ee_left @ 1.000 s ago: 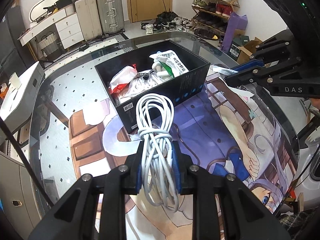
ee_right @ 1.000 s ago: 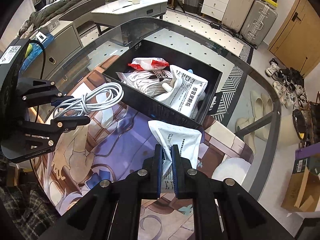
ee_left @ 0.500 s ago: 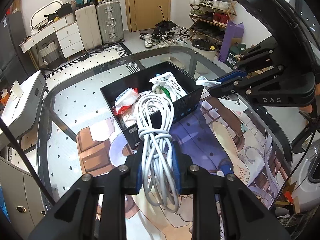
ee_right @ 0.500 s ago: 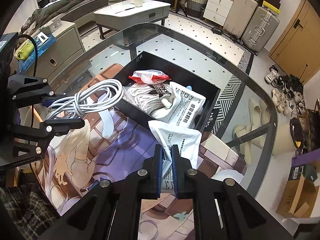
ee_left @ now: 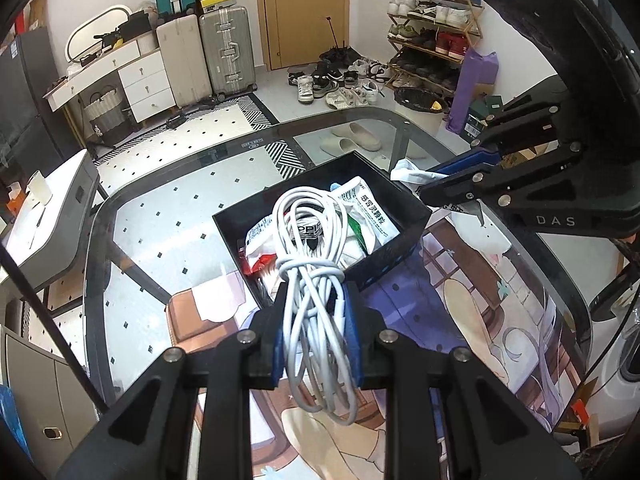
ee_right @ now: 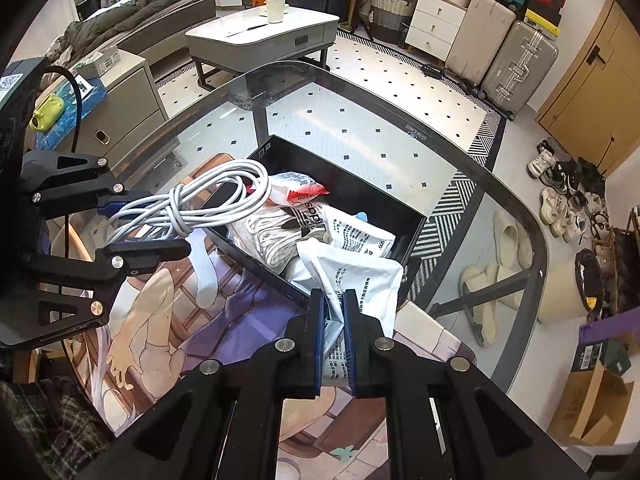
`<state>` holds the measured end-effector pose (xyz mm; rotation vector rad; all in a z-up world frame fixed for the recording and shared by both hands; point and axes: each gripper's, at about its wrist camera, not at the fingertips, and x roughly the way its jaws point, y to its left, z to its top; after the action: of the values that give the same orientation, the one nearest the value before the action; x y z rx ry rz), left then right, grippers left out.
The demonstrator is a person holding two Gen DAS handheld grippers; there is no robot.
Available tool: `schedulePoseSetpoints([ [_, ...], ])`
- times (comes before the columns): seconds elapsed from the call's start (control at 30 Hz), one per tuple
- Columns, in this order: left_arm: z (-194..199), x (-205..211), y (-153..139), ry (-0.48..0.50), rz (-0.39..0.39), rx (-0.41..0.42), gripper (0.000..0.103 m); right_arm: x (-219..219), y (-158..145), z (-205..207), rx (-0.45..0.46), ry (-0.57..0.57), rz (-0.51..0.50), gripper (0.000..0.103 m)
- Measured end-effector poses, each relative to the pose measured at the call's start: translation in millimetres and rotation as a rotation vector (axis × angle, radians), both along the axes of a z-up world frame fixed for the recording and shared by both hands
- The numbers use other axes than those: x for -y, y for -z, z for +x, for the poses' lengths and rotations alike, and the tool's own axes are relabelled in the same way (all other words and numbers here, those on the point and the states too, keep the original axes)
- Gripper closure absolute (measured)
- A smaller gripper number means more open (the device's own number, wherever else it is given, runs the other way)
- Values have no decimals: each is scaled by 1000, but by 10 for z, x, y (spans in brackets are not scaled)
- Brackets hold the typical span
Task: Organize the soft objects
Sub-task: 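Lower the sachet into the box with the right gripper while the left lowers the cable in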
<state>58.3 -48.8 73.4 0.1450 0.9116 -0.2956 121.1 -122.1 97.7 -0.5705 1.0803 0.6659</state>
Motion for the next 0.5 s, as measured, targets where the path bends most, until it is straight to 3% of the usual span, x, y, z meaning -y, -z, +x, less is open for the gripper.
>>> schedulePoseSetpoints([
  [0.5, 308, -134, 15, -25, -24, -11, 81, -121, -38, 278, -4, -23, 12, 94],
])
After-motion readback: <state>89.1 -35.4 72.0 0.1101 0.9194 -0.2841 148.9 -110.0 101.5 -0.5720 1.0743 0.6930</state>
